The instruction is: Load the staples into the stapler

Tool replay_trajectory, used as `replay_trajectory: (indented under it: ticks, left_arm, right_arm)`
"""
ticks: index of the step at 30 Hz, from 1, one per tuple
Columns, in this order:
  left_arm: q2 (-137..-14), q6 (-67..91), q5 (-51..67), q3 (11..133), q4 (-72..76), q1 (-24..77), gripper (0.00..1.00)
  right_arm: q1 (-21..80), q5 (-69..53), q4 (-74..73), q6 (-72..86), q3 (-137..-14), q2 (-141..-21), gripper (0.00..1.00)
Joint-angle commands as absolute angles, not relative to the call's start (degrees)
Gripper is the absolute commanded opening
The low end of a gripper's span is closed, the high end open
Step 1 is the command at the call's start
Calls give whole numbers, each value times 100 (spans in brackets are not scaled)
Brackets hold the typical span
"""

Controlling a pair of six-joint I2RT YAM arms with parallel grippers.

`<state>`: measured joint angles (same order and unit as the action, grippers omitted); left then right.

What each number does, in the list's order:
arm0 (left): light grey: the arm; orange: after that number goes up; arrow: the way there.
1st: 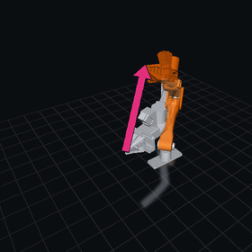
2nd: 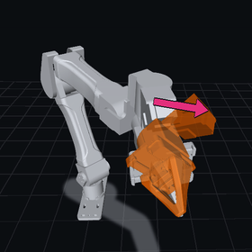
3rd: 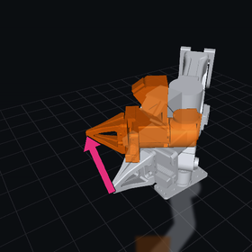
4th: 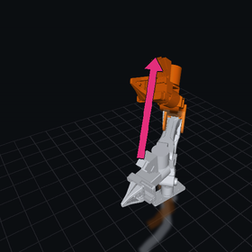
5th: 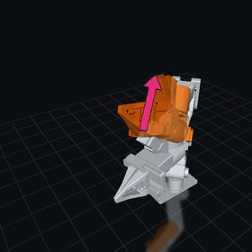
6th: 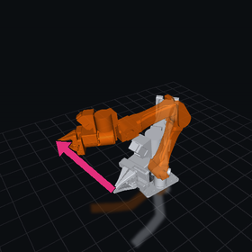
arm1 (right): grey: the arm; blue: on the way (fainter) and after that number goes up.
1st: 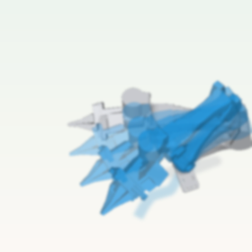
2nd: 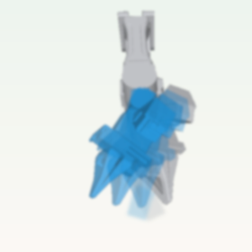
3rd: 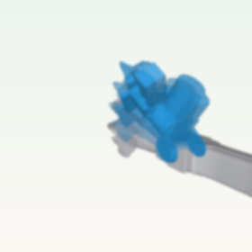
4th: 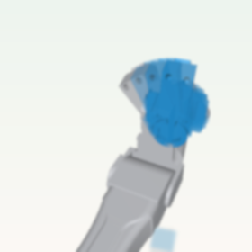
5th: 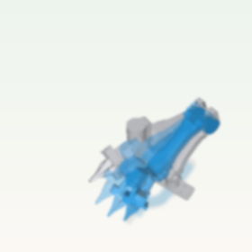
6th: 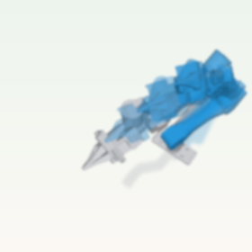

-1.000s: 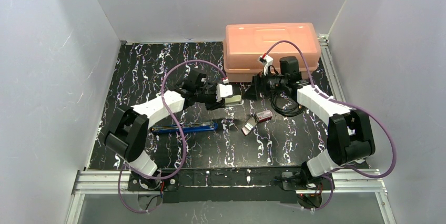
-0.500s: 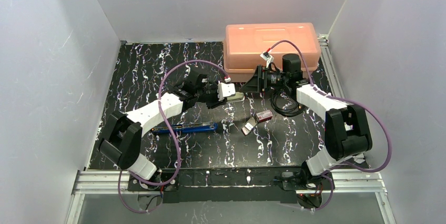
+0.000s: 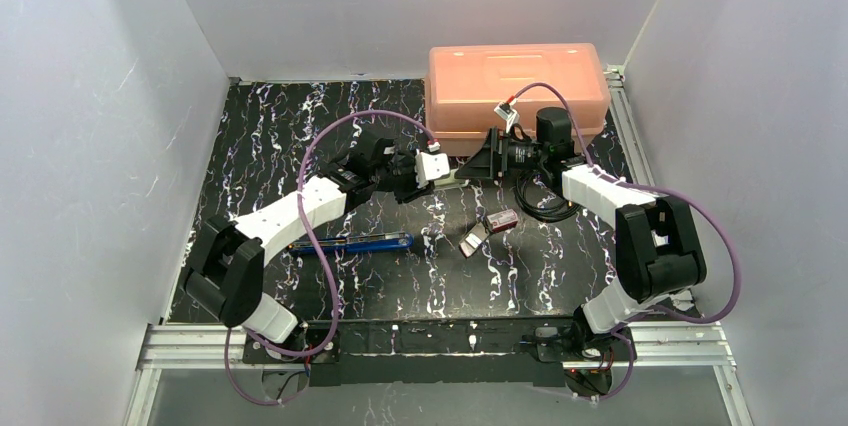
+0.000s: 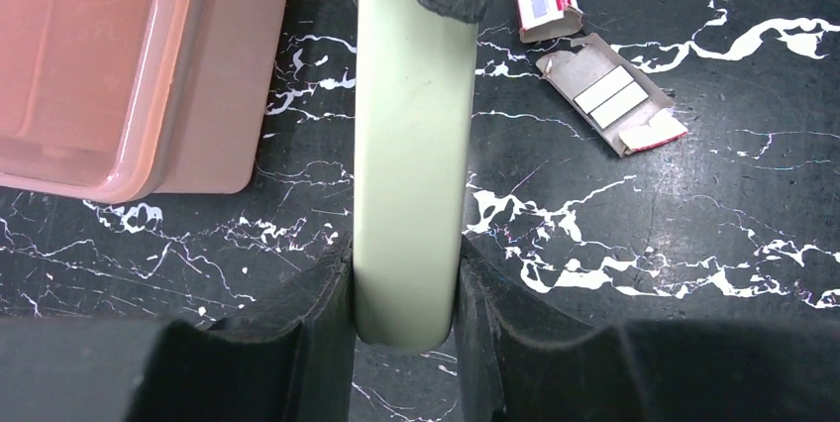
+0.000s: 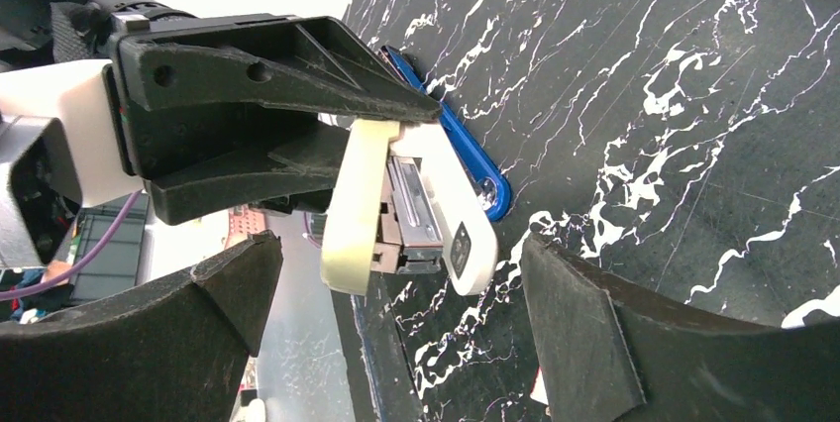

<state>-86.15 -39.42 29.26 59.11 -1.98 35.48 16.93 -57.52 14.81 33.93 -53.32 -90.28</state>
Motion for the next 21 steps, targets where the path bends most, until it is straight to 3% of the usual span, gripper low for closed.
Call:
replay_trajectory:
  ticks: [1, 11, 21]
  left_arm:
    - [-8288, -3843, 2999, 6125, -93, 3586, 0]
    - [-8444, -4126, 2819, 6132, 238, 3741, 0]
    - [-8551, -4261, 2583, 6082, 333, 3891, 0]
  right_arm:
    - [1671, -5966, 1908, 3508, -5179, -9079, 96]
    - [1694, -6108, 3100, 4360, -4815, -9122, 85]
    - [1720, -6230, 3381, 4612, -4764, -9223, 73]
